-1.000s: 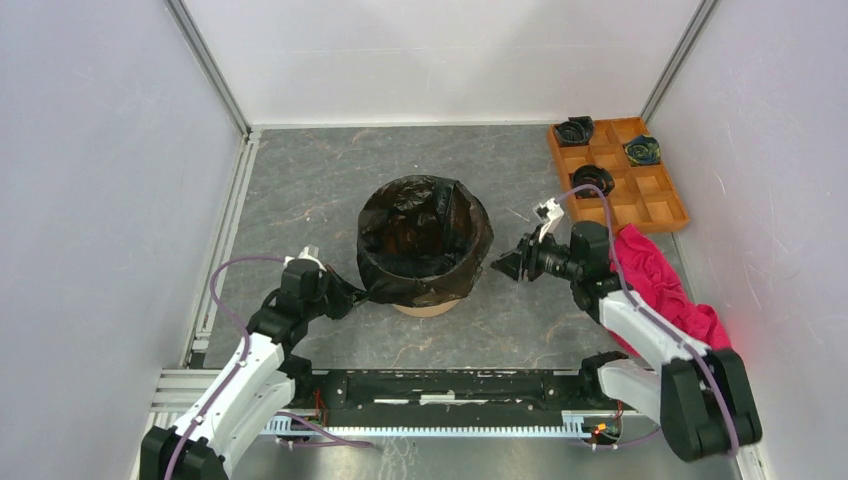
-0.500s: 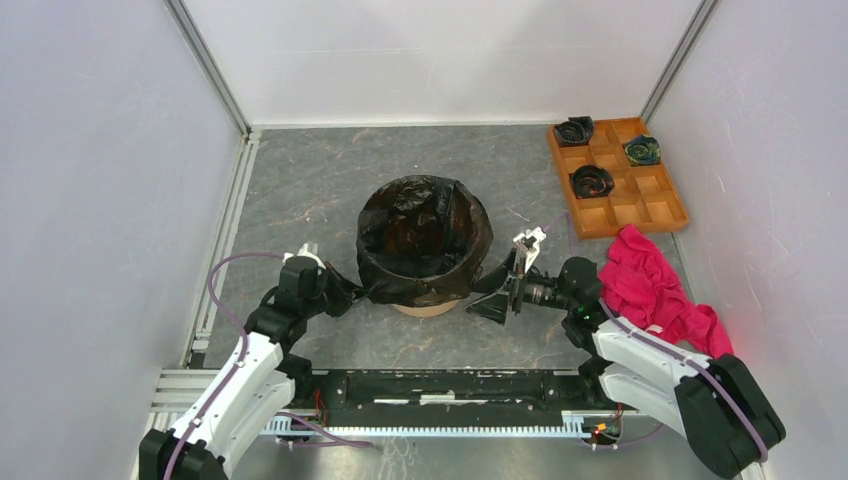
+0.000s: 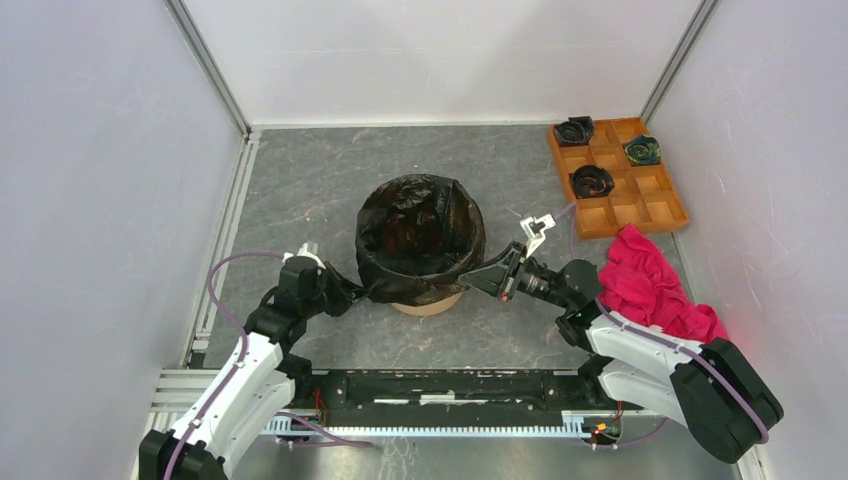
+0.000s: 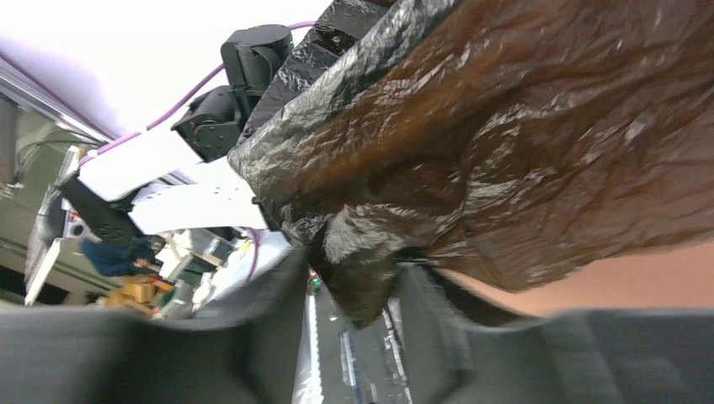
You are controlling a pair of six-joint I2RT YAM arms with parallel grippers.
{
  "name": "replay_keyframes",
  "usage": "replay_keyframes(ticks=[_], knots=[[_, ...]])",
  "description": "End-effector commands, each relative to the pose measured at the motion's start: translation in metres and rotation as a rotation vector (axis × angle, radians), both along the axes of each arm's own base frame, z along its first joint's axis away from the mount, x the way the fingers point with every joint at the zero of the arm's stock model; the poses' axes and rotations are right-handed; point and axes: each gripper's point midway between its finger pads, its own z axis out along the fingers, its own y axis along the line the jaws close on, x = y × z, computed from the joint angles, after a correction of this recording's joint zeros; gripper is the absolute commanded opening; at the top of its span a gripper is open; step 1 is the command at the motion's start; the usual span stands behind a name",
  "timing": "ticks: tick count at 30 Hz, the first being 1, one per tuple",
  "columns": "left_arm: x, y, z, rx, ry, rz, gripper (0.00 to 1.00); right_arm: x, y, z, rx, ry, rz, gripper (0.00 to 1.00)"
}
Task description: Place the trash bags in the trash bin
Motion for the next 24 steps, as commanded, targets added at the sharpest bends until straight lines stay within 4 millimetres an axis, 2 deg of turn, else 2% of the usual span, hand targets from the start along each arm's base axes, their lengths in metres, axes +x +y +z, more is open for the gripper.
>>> replay_keyframes(ticks=[1,4,7,10,11,16,20,22,24], knots=[[0.006,-0.002,0.016,0.001,-0.054,-0.02,0.02,0.016,0.0,0.011,-0.009,-0.045,-0.099,0.01],[0.006,-0.001,0.018,0.005,-0.059,-0.021,0.02,0.015,-0.006,-0.014,-0.089,-0.019,-0.125,0.0],[0.005,0.001,0.016,0.02,-0.059,-0.02,0.02,0.002,-0.011,-0.044,-0.172,0.021,-0.096,0.0],[0.004,0.003,0.006,0.033,-0.041,-0.011,0.02,-0.003,-0.018,-0.08,-0.28,0.07,-0.1,0.0],[0.004,0.003,0.003,0.029,-0.038,-0.012,0.02,-0.001,-0.02,-0.086,-0.307,0.069,-0.107,0.01],[0.008,0.004,-0.009,0.039,-0.018,0.008,0.02,0.009,-0.013,-0.097,-0.333,0.059,-0.1,0.0],[0.013,0.006,-0.006,0.051,-0.034,0.016,0.02,0.022,-0.004,-0.103,-0.38,0.049,-0.087,0.01],[0.015,0.01,-0.005,0.076,-0.034,0.028,0.02,0.029,-0.005,-0.114,-0.439,0.058,-0.101,0.05],[0.016,0.013,-0.004,0.094,-0.027,0.043,0.02,0.033,-0.006,-0.12,-0.493,0.055,-0.098,0.17]])
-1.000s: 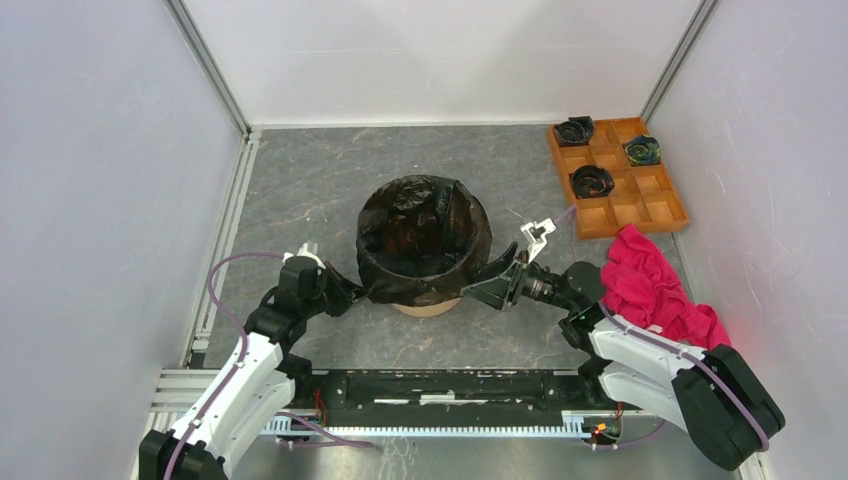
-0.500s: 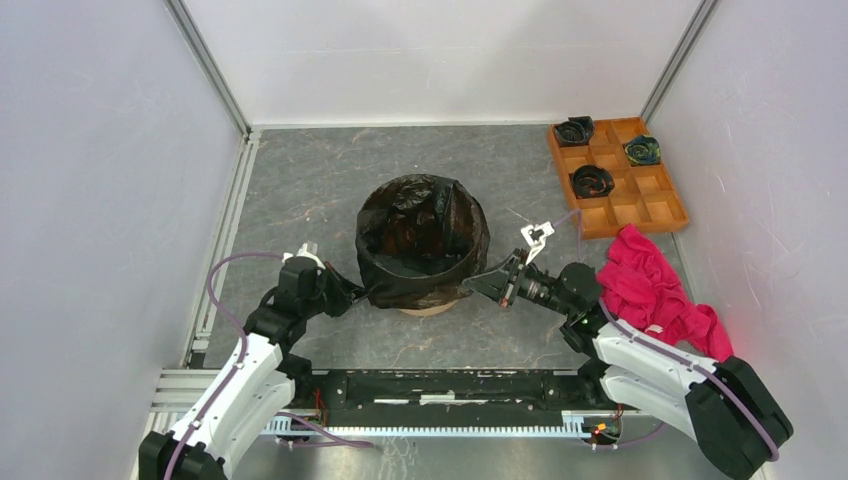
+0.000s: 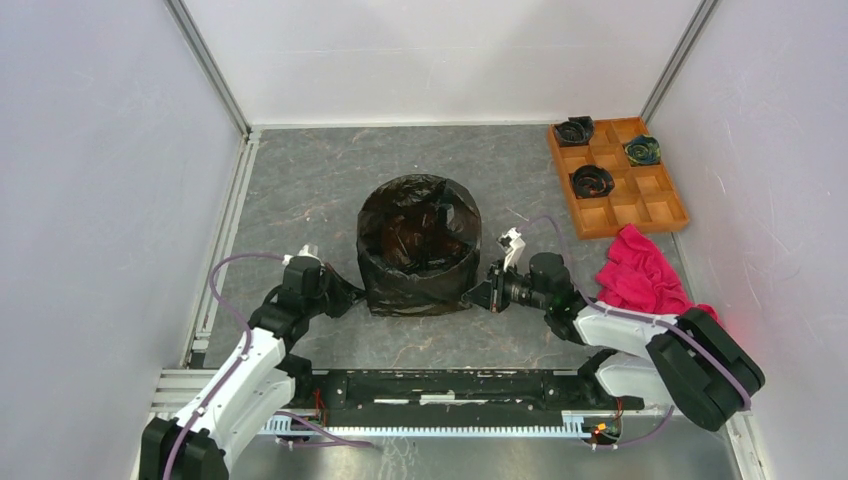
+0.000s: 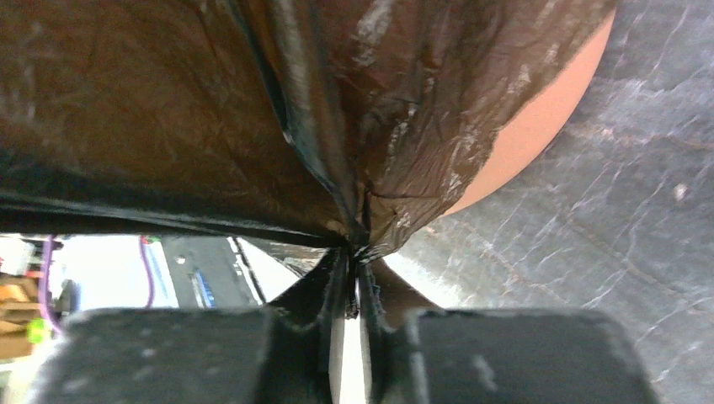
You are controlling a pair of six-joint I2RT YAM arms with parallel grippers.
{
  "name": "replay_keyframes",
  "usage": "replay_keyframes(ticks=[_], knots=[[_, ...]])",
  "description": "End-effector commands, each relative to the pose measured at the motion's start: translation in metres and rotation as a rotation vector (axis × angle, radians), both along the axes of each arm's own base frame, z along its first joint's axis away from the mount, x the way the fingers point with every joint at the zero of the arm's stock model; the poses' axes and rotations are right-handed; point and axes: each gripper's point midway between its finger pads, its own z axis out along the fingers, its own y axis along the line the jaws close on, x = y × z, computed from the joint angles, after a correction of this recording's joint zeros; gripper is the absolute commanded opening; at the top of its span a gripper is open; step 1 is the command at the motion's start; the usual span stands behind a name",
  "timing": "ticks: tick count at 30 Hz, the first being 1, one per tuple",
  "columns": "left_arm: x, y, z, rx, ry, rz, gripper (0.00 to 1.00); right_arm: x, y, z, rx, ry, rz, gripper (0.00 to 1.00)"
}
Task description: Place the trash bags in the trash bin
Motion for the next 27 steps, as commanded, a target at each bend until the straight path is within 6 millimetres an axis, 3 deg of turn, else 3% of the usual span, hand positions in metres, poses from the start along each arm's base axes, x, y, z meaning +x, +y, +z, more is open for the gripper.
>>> replay_keyframes(ticks=[1,6,10,14,18,23,27], knots=[[0.013,0.01,0.013,0.067,-0.057,0.023,0.02,0.021,0.002,0.005,-0.101,-0.096,0.011,0.22],[0.01,0.027,0.024,0.13,-0.056,0.091,0.16,0.024,-0.025,-0.005,-0.271,-0.125,-0.045,0.51],[0.011,0.03,0.044,0.091,-0.117,0.139,0.28,0.029,-0.049,-0.01,-0.414,-0.157,-0.091,0.71],[0.012,0.045,0.073,0.111,-0.187,0.213,0.58,0.04,-0.067,-0.002,-0.551,-0.19,-0.118,0.83],[0.009,0.073,0.116,0.209,-0.285,0.293,0.8,0.055,-0.079,0.011,-0.65,-0.212,-0.16,0.93],[0.001,0.099,0.177,0.3,-0.439,0.346,0.92,0.071,-0.079,0.026,-0.659,-0.263,-0.203,0.98],[0.0,0.102,0.22,0.335,-0.562,0.322,0.96,0.075,-0.045,0.033,-0.534,-0.306,-0.099,0.98]])
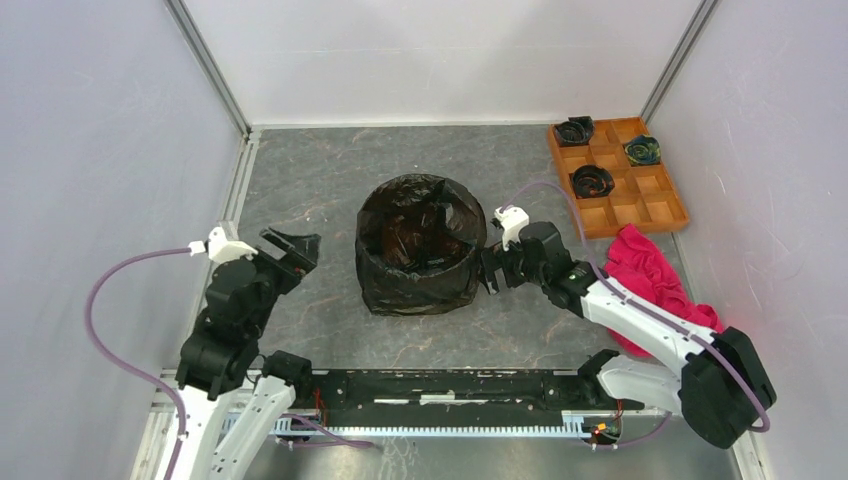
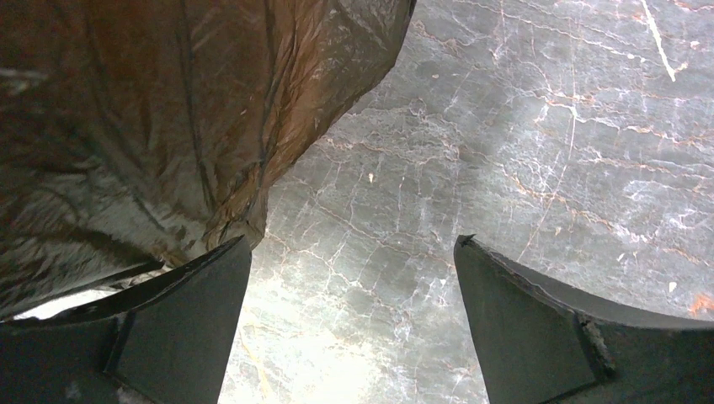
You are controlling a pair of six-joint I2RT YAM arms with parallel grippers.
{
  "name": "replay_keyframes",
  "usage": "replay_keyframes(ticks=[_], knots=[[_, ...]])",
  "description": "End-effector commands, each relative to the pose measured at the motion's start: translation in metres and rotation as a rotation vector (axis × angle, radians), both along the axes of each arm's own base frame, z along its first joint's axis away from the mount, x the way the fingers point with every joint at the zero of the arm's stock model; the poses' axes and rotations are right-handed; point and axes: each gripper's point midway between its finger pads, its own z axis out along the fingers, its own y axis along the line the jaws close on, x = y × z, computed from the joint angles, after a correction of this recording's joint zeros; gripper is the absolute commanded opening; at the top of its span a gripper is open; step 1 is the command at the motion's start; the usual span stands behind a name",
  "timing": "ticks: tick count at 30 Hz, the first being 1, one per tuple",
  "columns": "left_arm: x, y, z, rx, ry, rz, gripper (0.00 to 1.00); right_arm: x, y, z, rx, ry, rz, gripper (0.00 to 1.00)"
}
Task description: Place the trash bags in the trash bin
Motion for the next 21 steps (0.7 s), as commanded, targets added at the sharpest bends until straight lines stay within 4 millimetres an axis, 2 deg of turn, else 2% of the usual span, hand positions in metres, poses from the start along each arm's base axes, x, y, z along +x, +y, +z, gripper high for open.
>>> replay_keyframes(ticks=[1,4,6,13,21], knots=[[-0.003,0.018,0.041,0.157,-0.102,0.014,0.96,0.013,0.033,0.018,0.093,-0.075,0.121,0.98],[-0.002,0.014,0.061,0.192,-0.139,-0.028,0.97,0.019,0.049,0.024,0.15,-0.106,0.165,0.98],[-0.002,0.011,0.067,0.206,-0.15,-0.055,0.97,0.021,0.062,0.029,0.194,-0.114,0.199,0.98],[-0.01,0.006,0.078,0.229,-0.194,-0.107,0.99,0.027,0.102,0.042,0.268,-0.195,0.294,0.98],[-0.022,0.013,0.101,0.271,-0.247,-0.105,0.99,0.04,0.172,0.048,0.272,-0.258,0.421,0.98]])
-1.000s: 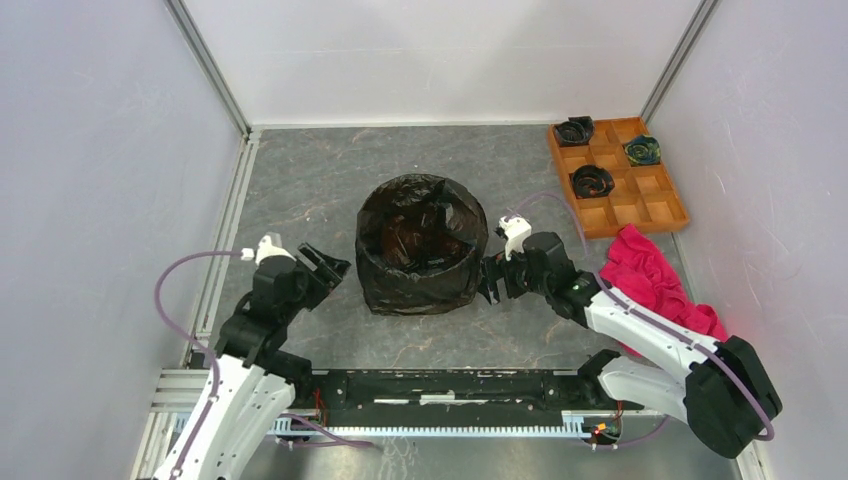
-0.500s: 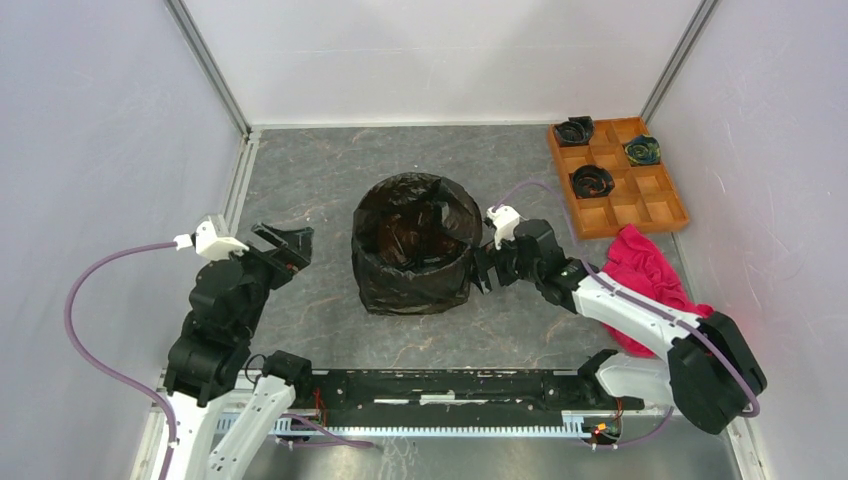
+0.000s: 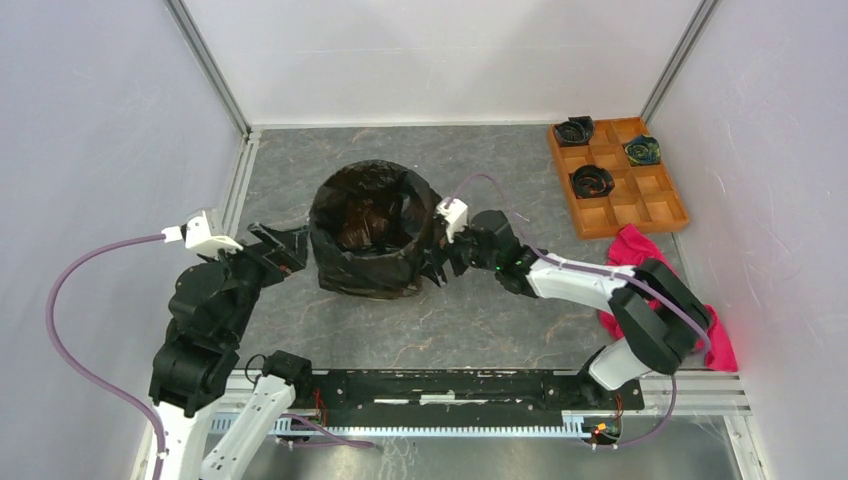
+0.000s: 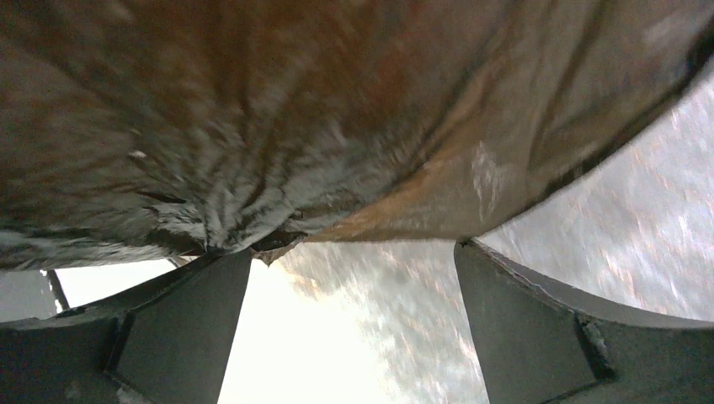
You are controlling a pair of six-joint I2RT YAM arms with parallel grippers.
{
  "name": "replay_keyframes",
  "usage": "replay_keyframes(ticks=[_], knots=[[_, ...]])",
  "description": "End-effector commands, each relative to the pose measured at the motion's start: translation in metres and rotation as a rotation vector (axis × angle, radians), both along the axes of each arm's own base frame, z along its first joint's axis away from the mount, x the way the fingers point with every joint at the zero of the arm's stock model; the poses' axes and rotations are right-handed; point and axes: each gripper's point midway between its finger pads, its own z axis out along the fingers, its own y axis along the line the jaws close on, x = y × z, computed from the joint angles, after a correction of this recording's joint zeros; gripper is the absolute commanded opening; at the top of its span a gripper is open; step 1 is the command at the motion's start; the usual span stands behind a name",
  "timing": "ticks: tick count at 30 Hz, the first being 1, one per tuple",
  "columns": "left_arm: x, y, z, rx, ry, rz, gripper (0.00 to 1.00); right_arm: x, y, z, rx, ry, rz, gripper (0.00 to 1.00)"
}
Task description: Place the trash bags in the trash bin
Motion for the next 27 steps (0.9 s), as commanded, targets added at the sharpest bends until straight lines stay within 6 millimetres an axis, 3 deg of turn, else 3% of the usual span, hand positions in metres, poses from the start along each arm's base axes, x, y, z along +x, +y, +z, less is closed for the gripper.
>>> replay_keyframes(ticks=[1,13,15,19,22,23,25,27], knots=[[-0.012,0.008,0.03,0.06,-0.082,-0.006,0.99,0.026,0.055,0.047,0.096,-0.174,0.065,0.98],[-0.038,0.024,0.049,0.097,-0.1,0.025,1.0,0.106,0.175,0.057,0.276,-0.193,-0.106,0.98],[-0.042,0.025,0.049,0.098,-0.096,0.024,1.0,0.129,0.198,0.058,0.288,-0.195,-0.17,0.98],[-0.049,0.027,0.051,0.094,-0.091,0.026,1.0,0.175,0.224,0.056,0.341,-0.194,-0.334,0.98],[-0.055,0.028,0.053,0.09,-0.09,0.022,1.0,0.204,0.249,0.074,0.431,-0.257,-0.378,0.98],[-0.057,0.028,0.055,0.088,-0.093,0.021,1.0,0.209,0.256,0.068,0.441,-0.261,-0.37,0.98],[-0.059,0.029,0.055,0.088,-0.094,0.02,1.0,0.211,0.264,0.08,0.462,-0.261,-0.357,0.98],[-0.061,0.03,0.058,0.087,-0.101,0.024,1.0,0.199,0.259,0.101,0.473,-0.264,-0.329,0.98]])
